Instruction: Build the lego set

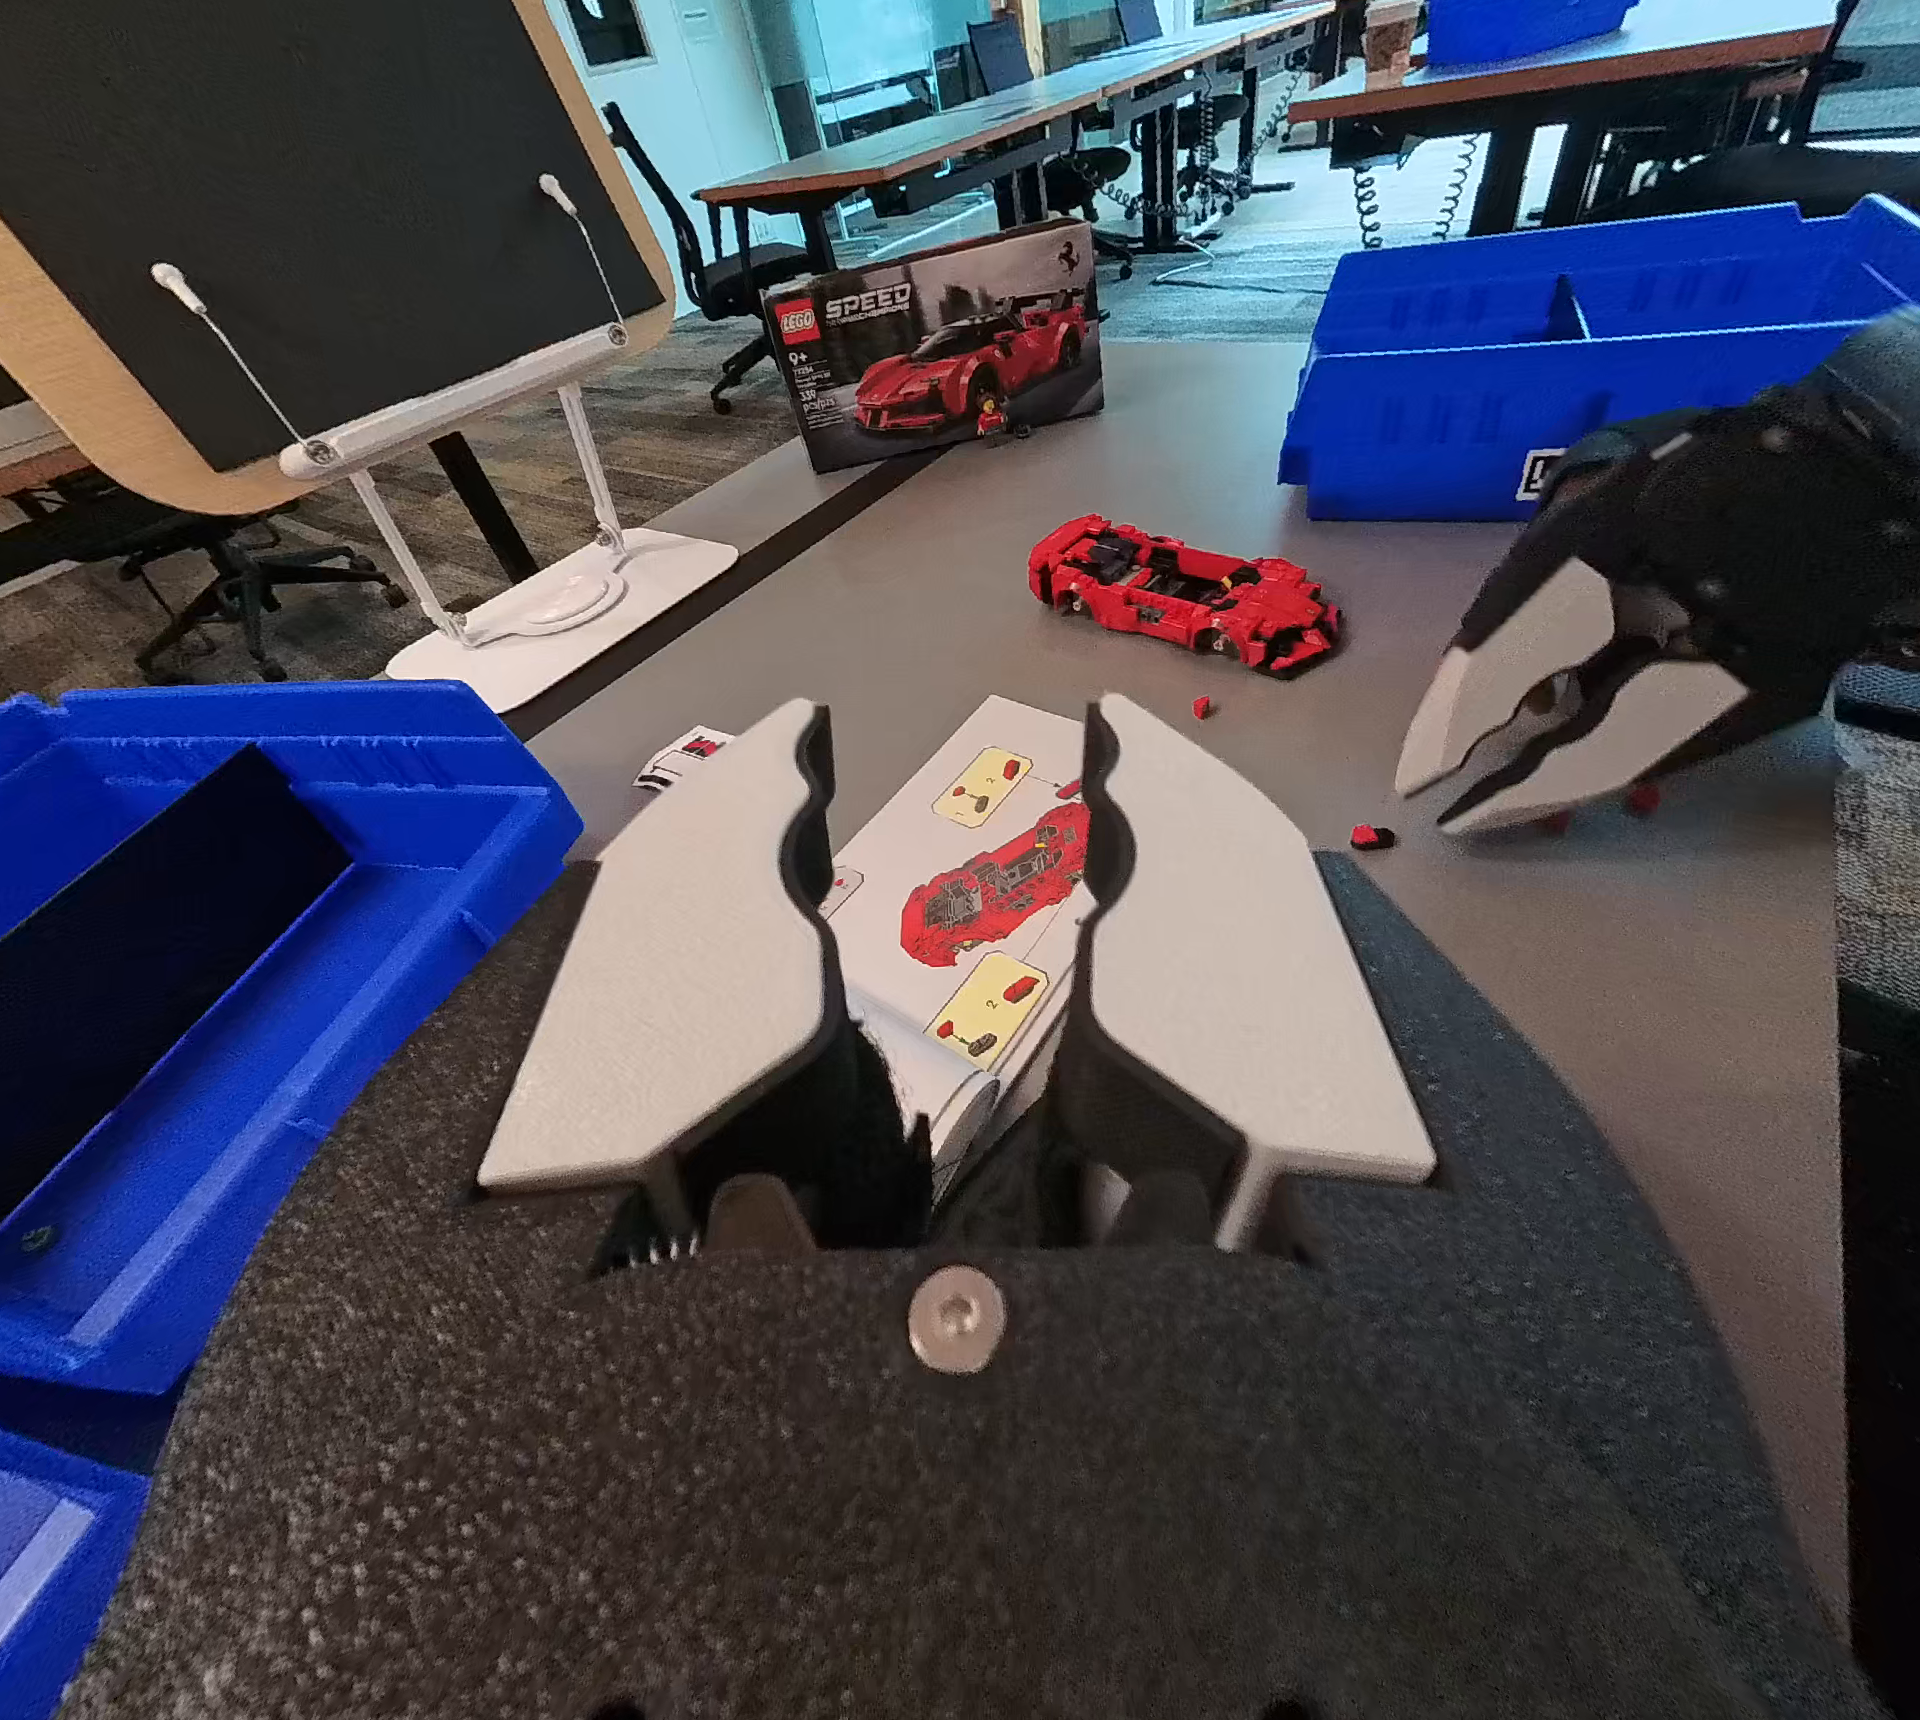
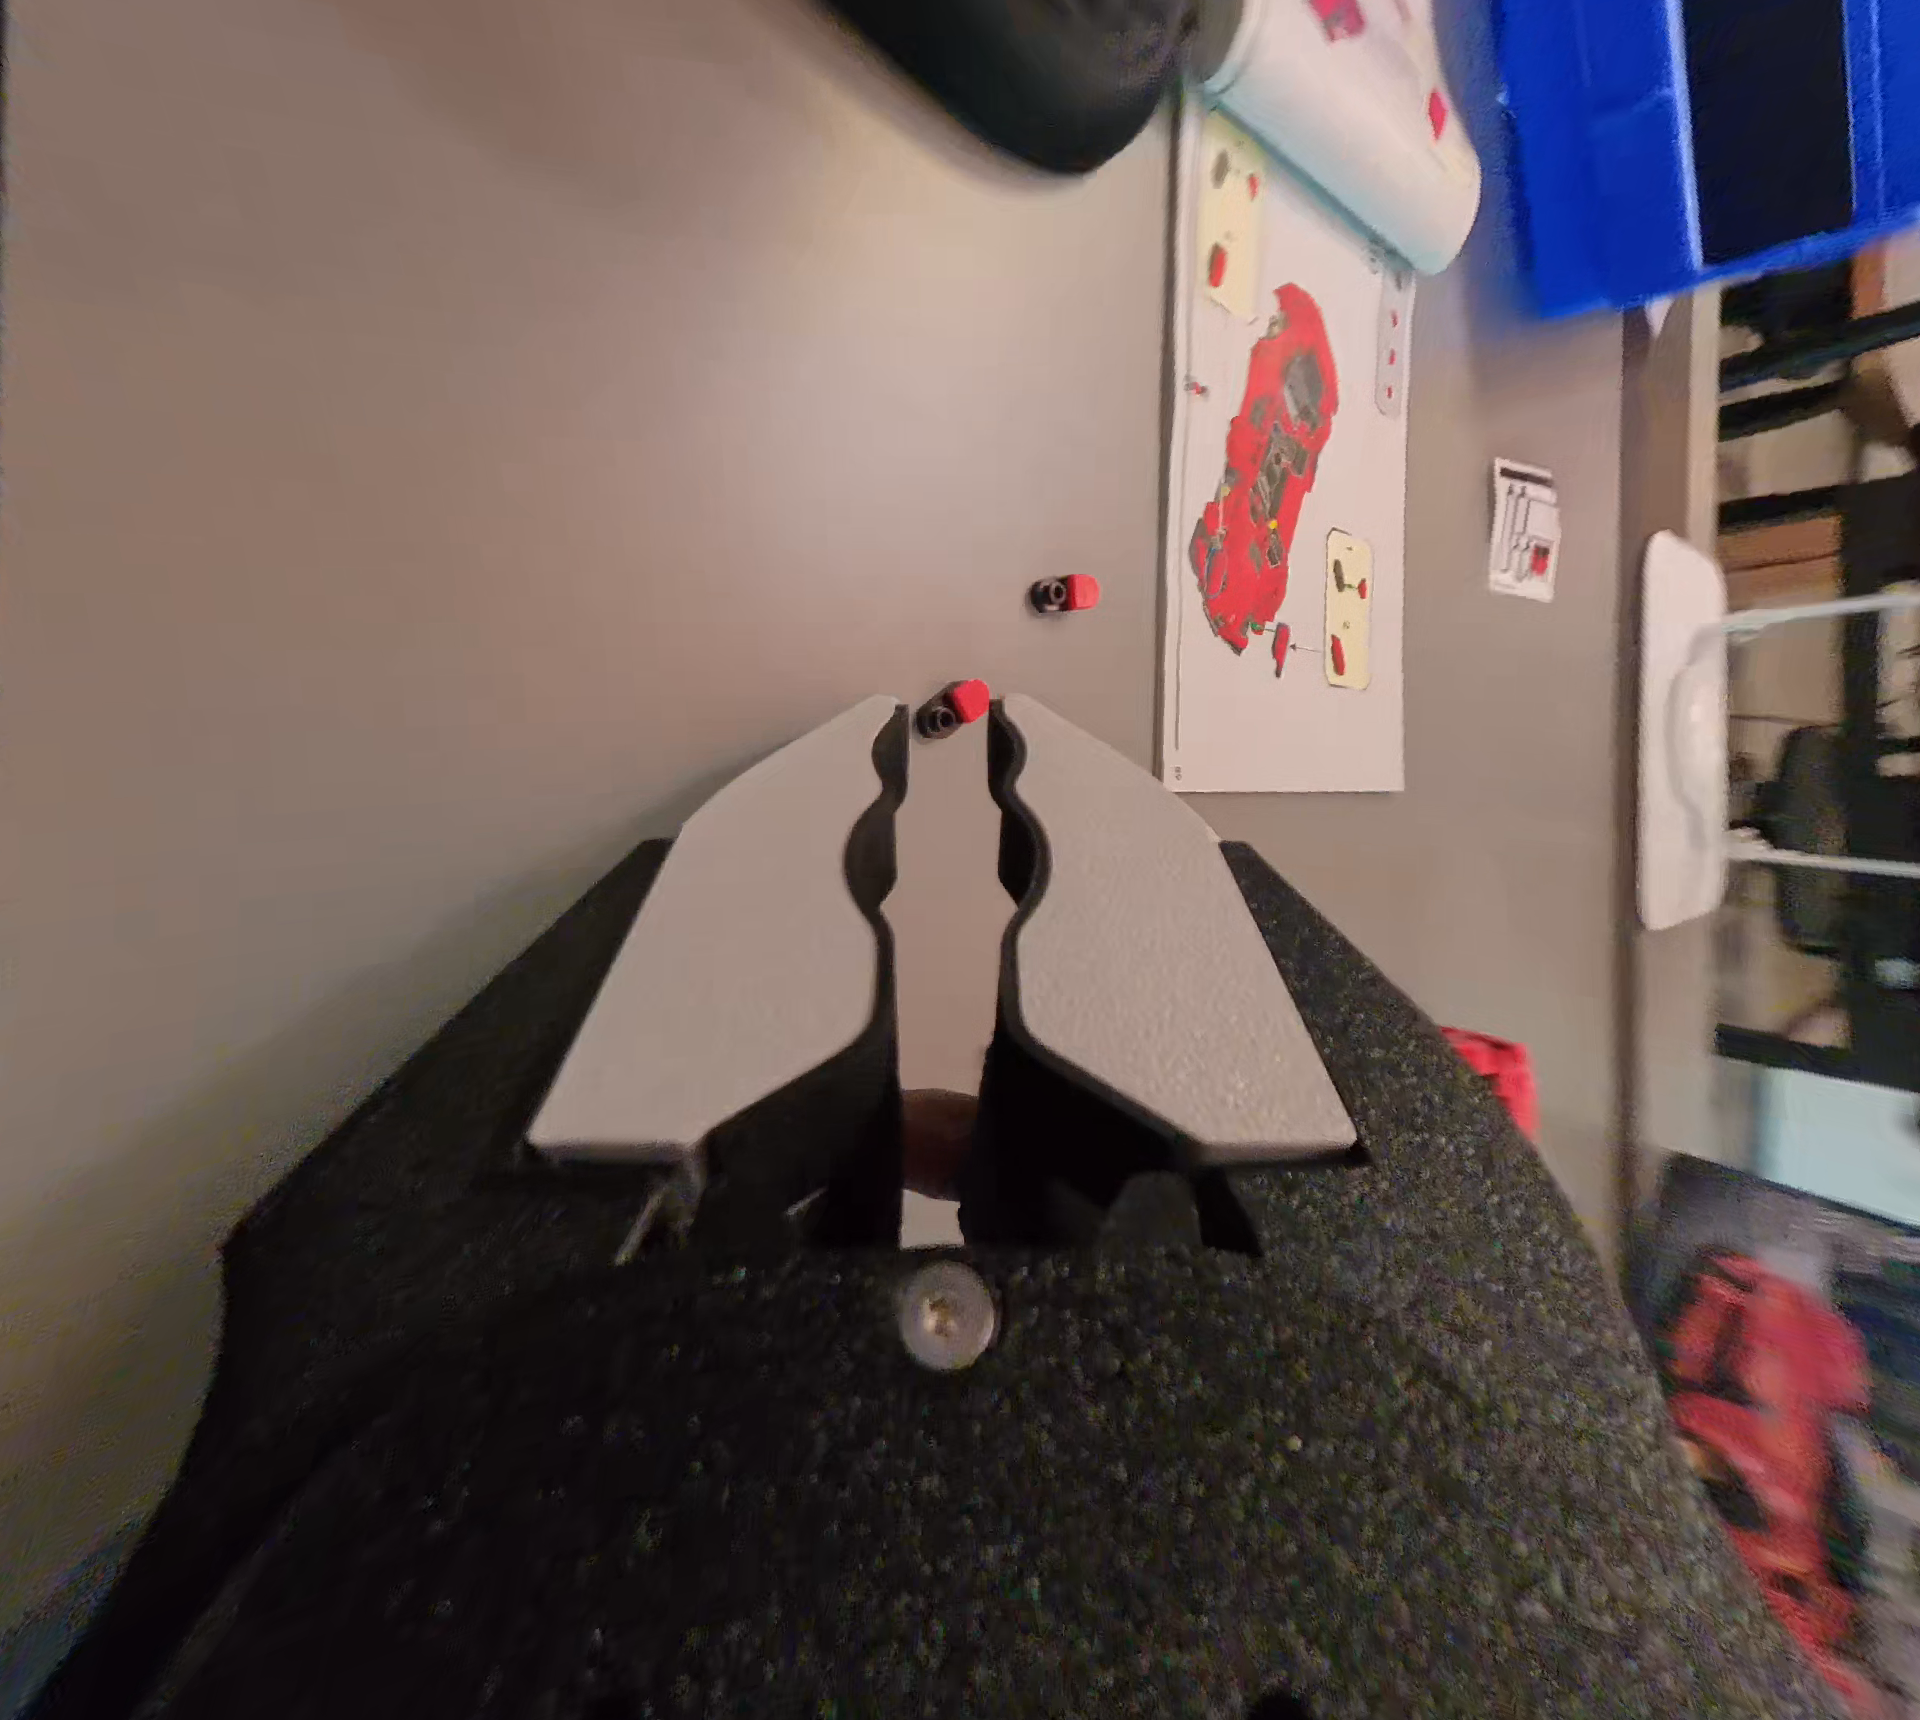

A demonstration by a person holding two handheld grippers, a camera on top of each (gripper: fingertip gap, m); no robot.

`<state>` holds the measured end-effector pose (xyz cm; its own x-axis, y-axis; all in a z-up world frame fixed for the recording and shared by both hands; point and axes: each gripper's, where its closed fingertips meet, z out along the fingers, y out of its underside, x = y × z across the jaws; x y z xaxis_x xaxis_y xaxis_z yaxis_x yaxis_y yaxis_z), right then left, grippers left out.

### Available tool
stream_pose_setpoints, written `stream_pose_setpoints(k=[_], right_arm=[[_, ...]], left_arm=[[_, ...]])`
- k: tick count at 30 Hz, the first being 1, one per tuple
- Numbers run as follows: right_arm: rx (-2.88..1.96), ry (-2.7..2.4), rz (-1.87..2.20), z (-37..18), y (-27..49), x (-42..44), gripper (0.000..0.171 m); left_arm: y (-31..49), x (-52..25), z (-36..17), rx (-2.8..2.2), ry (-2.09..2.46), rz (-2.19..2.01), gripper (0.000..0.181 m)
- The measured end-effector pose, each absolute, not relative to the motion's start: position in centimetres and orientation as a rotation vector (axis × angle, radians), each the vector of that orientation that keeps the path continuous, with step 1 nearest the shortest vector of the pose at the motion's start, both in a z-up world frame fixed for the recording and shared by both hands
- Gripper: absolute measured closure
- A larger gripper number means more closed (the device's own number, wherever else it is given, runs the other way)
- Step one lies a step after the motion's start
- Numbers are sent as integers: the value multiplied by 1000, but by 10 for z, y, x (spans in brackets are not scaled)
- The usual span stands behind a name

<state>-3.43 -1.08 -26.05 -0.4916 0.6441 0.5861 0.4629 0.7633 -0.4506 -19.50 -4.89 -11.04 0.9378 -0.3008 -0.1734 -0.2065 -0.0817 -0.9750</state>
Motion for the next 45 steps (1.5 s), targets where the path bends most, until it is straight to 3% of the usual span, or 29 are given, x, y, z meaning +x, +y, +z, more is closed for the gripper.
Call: stream_pose_setpoints(k=[3, 7, 9, 12, 17, 20, 22, 24, 25, 29, 33, 45], right_arm=[[-1035, -2050, 519, -249, 0, -36, 163], [-1294, -1959, 757, -246, 11, -30, 158], [-1310, -1809, 912, -224, 17, -30, 154], [-1289, -1463, 1174, -179, 37, -26, 137], [-1045, -1127, 1457, -129, 48, -3, 73], [-988, -1199, 1443, -127, 41, 3, 65], [-998, -1336, 1386, -138, 32, 5, 82], [-1013, -1616, 1325, -166, 9, 12, 126], [-1052, -1783, 1286, -185, -2, 17, 134], [-1308, -2184, 1087, -250, -14, 28, 134], [-1308, -2271, 1028, -271, -18, 24, 145], [-1257, -2267, 998, -280, -16, 17, 158]], left_arm=[[-48, -194, -112, -1672, 403, -80, 135], [-47, -191, -114, -1667, 422, -80, 133], [-45, -188, -106, -1615, 394, -122, 90], [-45, -182, -80, -1471, 271, -309, 69], [-45, -187, -76, -1445, 246, -301, 53], [-43, -185, -84, -1489, 297, -245, 51], [-43, -180, -89, -1507, 339, -245, 56], [-44, -174, -95, -1531, 392, -249, 63], [-44, -172, -99, -1545, 414, -247, 67], [-44, -161, -109, -1583, 492, -254, 81], [-53, -141, -123, -1610, 663, -274, 102], [-72, -136, -123, -1590, 758, -331, 98]])
